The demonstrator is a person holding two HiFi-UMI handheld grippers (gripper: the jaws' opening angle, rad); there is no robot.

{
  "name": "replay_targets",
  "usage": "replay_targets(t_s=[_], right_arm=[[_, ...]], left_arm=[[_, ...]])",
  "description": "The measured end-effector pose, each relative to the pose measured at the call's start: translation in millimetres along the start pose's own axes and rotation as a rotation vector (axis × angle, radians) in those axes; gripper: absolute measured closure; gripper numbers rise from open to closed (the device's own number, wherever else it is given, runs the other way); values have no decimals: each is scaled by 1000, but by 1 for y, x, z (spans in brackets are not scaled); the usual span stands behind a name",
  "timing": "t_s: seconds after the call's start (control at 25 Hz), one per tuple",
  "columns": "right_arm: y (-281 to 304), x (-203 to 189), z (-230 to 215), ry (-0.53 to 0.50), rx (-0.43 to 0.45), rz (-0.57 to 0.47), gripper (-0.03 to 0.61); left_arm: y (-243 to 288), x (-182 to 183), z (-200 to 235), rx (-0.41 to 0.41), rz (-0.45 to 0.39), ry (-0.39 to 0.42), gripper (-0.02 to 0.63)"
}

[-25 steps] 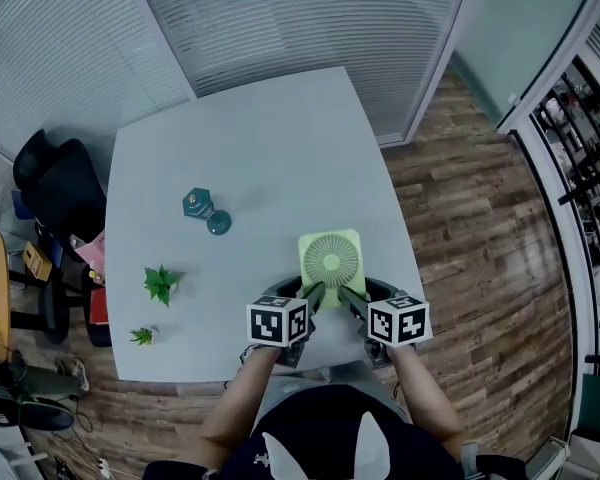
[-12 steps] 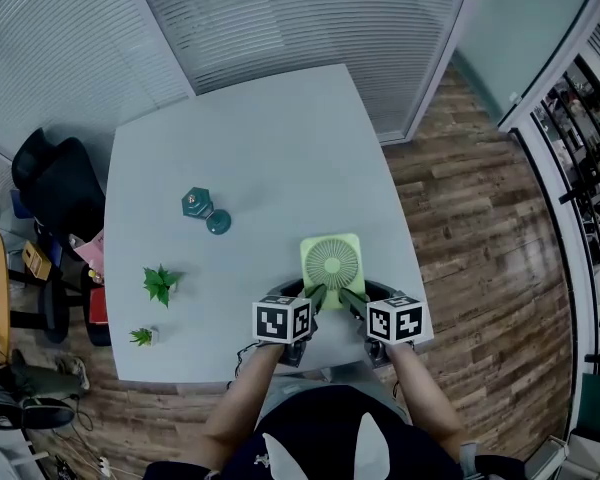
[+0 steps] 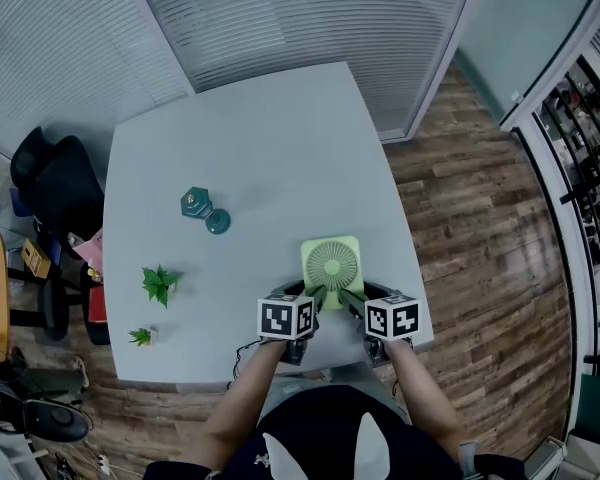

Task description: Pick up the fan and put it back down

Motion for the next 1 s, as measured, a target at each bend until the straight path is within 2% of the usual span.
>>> replay_targets(t_s=[1.0], right_arm=[[35,-12,-19,17,-24,81,350]], left_arm=[[34,-12,26,-1,69,-49,408]])
Point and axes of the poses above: the fingertips, and each gripper's own axes: y forward along the fingers, z to its left, x out of its top, the point moved 2 cm from there along -y, backward along the fingers, and after that the axes turned 10 degrees about -x, right-handed, at the moved point
